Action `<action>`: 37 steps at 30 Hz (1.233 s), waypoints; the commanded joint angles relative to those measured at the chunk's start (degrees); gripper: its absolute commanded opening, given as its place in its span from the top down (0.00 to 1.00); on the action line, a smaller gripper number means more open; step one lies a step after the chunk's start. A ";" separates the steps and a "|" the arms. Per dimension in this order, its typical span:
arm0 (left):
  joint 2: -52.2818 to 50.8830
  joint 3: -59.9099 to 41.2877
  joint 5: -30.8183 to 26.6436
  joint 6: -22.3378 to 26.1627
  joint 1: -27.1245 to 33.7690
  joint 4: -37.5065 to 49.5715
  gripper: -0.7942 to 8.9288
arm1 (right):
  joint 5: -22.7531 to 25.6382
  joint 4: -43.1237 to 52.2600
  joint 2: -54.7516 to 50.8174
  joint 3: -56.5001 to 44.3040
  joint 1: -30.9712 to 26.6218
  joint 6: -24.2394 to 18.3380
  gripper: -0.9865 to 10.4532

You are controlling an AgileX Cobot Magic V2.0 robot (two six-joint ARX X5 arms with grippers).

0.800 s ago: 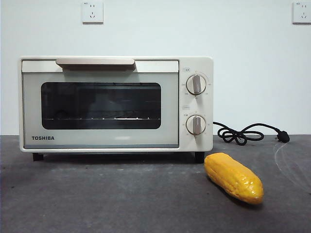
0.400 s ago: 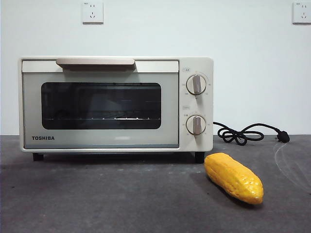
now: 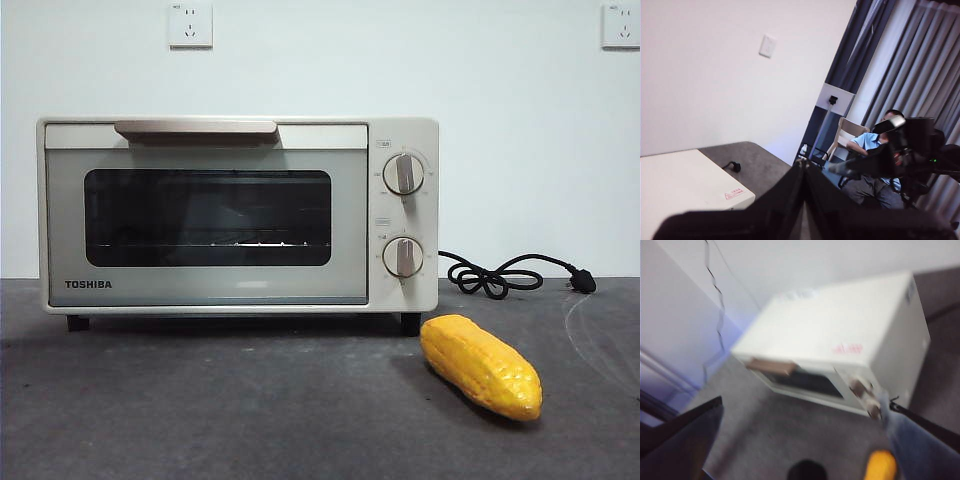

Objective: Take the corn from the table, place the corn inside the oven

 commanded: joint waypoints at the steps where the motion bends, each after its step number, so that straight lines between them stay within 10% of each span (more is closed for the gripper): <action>1: 0.81 1.14 0.74 -0.04 -0.17 0.17 0.92 | 7.02 -2.78 3.67 0.07 5.49 -3.43 0.44; 7: 0.87 1.20 0.72 0.42 -0.17 -0.68 0.92 | 22.05 -8.66 12.59 0.04 17.44 -5.95 0.44; 15: 0.83 1.20 0.76 0.98 -0.17 -2.45 0.92 | 27.98 -9.38 25.27 0.04 25.55 -6.19 0.45; 37: 0.83 1.20 0.76 1.44 -0.17 -3.67 0.92 | 30.45 -1.79 46.23 -6.58 26.21 -6.51 0.46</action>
